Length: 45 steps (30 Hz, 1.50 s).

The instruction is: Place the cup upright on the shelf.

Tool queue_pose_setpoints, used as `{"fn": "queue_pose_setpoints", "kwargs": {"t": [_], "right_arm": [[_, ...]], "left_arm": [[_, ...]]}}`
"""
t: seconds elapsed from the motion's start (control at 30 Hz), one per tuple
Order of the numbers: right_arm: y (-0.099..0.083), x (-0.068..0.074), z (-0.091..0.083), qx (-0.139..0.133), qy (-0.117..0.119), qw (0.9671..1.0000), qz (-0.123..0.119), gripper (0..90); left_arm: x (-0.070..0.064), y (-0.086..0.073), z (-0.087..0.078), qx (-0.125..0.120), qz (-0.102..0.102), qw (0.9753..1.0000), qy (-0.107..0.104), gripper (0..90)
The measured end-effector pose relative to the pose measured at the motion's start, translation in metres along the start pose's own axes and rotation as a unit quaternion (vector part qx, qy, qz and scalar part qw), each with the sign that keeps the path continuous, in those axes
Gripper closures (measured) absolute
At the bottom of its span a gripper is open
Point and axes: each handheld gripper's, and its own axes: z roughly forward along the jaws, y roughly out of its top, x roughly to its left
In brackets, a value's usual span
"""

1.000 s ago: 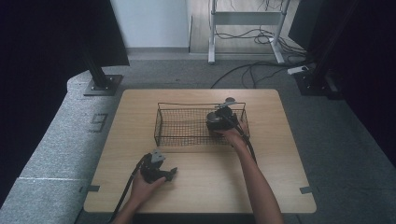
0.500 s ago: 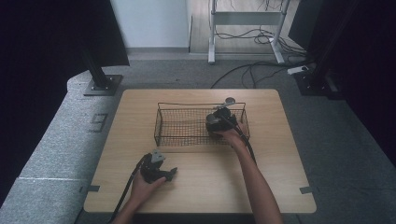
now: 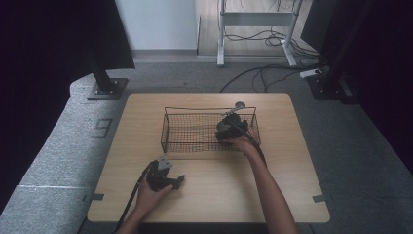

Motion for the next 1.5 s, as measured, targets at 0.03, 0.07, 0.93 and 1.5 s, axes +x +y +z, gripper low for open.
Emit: {"fn": "queue_pose_setpoints", "kwargs": {"t": [0.03,0.07,0.93,1.5], "right_arm": [[0.000,-0.001,0.000,0.000,0.002,1.0000,0.000,11.9],[0.000,-0.001,0.000,0.001,0.001,1.0000,0.003,11.9],[0.003,-0.003,-0.013,-0.023,0.010,0.9995,0.019,11.8],[0.005,-0.003,-0.027,-0.057,0.013,0.9980,0.025,12.3]], "left_arm": [[0.000,0.000,0.000,0.000,0.000,1.0000,0.000,14.7],[0.000,0.000,0.000,0.000,0.000,1.0000,0.000,14.7],[0.000,0.000,0.000,0.000,0.000,1.0000,0.000,14.7],[0.000,0.000,0.000,-0.001,0.000,1.0000,0.000,14.7]]}}
